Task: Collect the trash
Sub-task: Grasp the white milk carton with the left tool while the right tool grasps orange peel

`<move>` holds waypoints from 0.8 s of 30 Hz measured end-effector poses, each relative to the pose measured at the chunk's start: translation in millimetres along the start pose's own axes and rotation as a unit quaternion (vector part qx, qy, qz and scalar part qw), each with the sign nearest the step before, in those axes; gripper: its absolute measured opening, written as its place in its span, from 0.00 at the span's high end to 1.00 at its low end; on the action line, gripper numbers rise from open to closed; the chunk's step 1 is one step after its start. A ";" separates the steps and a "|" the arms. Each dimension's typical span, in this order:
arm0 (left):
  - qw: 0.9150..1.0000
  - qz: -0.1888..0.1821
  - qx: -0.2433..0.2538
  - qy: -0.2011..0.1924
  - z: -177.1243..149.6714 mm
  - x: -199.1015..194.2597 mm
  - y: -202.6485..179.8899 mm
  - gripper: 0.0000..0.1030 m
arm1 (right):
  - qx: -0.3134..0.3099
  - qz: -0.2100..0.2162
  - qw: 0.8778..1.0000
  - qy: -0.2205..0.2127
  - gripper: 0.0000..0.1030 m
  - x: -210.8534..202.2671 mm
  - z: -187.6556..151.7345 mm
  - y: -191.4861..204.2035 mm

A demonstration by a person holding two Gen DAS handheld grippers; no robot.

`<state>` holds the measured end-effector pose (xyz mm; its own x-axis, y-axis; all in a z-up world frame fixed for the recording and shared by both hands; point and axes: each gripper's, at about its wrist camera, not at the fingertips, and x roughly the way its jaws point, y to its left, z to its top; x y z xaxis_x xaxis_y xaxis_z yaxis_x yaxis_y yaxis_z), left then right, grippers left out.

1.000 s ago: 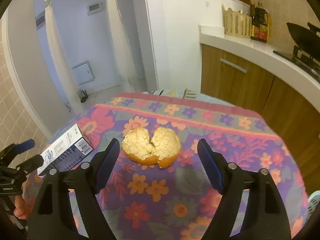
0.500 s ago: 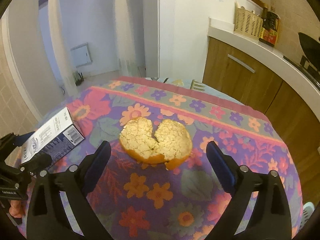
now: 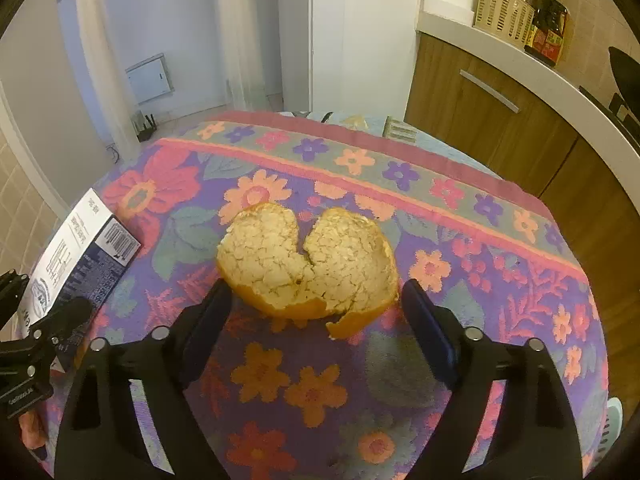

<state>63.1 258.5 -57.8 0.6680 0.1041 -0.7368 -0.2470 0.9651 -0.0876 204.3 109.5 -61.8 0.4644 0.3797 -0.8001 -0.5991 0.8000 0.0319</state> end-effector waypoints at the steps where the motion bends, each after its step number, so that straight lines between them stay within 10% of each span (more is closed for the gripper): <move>1: 1.000 -0.001 0.000 -0.001 0.0 -0.7 0.0 0.50 | -0.003 0.003 1.000 0.002 0.39 0.9 -0.1 0.7; 9: 1.000 -0.006 -0.007 -0.009 -0.6 -4.7 2.0 0.50 | -0.007 0.008 1.000 -0.018 0.69 -6.3 -3.6 3.1; 24: 0.998 -0.036 -0.002 -0.053 -2.5 -37.8 -21.6 0.51 | 0.000 0.027 0.996 -0.082 0.81 -40.5 -14.1 -3.0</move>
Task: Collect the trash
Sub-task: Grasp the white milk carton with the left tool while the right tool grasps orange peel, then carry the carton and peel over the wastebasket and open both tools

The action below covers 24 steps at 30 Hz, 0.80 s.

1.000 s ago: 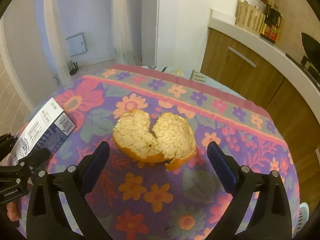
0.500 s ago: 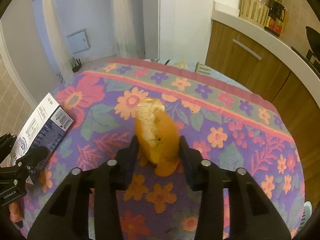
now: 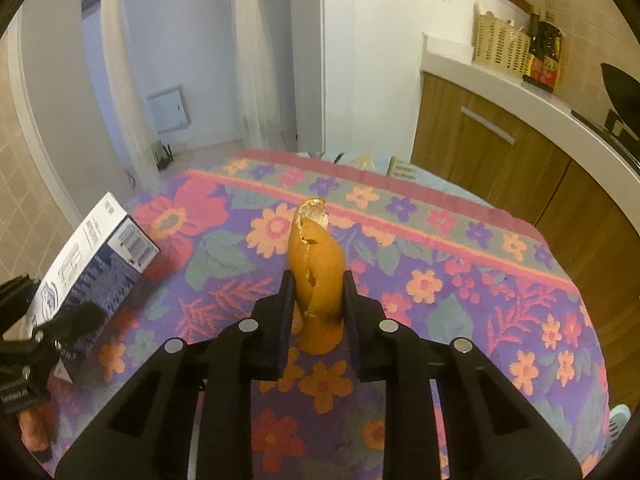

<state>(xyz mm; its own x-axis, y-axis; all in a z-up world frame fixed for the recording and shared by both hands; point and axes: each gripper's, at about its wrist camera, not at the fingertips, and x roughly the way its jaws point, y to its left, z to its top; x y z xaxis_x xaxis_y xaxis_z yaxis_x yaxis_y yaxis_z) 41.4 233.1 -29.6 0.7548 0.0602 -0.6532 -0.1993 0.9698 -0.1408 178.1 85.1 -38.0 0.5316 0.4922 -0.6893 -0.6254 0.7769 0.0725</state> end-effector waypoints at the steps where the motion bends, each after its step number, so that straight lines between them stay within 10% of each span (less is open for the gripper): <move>1: 1.000 -0.003 0.004 -0.003 1.0 -3.7 -5.4 0.51 | 0.010 0.005 1.000 -0.003 0.81 -5.8 -1.7 -4.7; 13: 0.994 -0.055 0.086 -0.035 5.3 -44.3 -117.3 0.51 | 0.081 -0.002 0.995 -0.065 0.82 -123.7 -42.0 -79.5; 24: 0.980 -0.099 0.170 -0.040 -8.0 -55.5 -222.5 0.51 | 0.130 -0.102 0.980 -0.109 0.82 -228.3 -108.3 -155.3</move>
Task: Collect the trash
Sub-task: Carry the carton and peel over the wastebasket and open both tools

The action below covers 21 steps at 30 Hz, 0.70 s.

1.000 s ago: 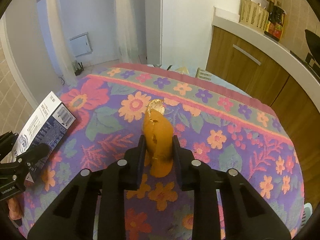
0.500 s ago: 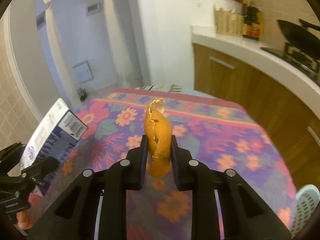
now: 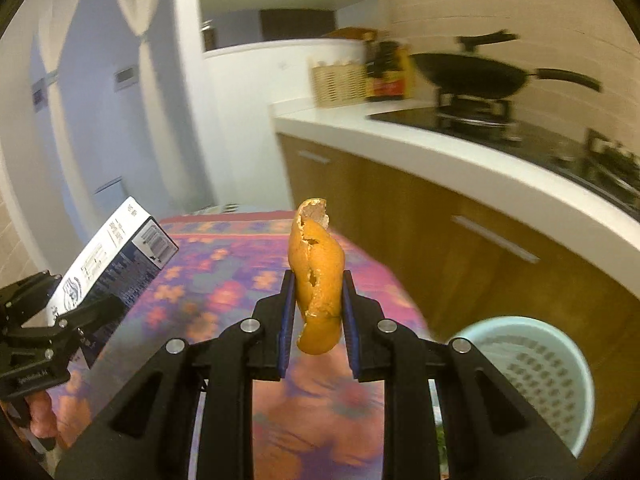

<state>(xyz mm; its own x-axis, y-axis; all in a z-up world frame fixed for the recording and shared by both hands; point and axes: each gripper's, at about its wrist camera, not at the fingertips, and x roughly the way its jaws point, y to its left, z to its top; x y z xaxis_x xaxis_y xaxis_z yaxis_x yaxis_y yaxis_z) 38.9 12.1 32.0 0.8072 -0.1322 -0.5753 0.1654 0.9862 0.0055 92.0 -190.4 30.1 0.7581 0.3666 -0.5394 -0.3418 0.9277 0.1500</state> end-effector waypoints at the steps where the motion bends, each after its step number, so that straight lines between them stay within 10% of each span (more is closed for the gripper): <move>1: 1.000 -0.003 0.006 0.000 0.5 1.8 -5.6 0.51 | 0.004 -0.009 1.000 -0.004 0.82 -7.8 -2.6 -9.9; 21: 0.987 -0.102 0.117 0.053 27.5 60.4 -158.6 0.51 | 0.107 -0.106 0.989 0.005 0.82 -70.8 -50.3 -152.0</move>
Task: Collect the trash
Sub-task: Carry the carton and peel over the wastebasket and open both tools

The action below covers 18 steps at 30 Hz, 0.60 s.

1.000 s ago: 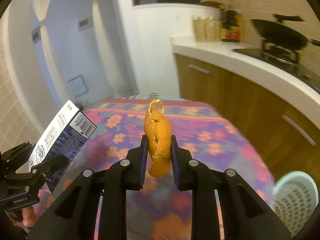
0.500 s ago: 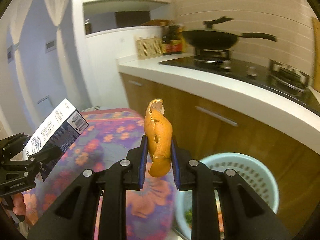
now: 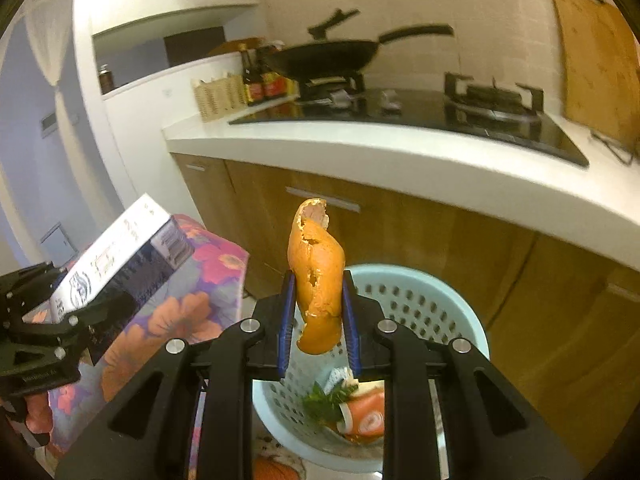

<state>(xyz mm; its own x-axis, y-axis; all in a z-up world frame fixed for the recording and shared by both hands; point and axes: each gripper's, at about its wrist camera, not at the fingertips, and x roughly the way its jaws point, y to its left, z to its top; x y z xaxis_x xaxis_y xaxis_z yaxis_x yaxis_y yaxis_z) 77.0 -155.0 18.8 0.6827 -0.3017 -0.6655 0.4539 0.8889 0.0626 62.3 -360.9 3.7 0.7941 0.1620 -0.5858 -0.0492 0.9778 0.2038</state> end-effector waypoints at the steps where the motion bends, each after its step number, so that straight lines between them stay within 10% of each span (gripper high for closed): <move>1: 1.000 -0.007 0.001 0.002 4.3 4.1 -5.7 0.51 | 0.003 -0.003 1.000 0.004 0.82 1.9 -2.3 -4.5; 18: 0.998 -0.038 0.008 0.055 16.5 57.7 -39.5 0.50 | 0.071 -0.018 0.994 0.082 0.82 39.6 -23.7 -51.5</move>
<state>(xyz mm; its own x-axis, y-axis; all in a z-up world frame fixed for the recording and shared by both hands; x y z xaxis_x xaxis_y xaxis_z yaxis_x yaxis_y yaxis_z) 107.9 -213.2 -9.8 0.5797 -0.3276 -0.7461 0.5113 0.8592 0.0200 81.9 -401.7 -48.6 0.6832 0.1588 -0.7127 0.0723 0.9565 0.2825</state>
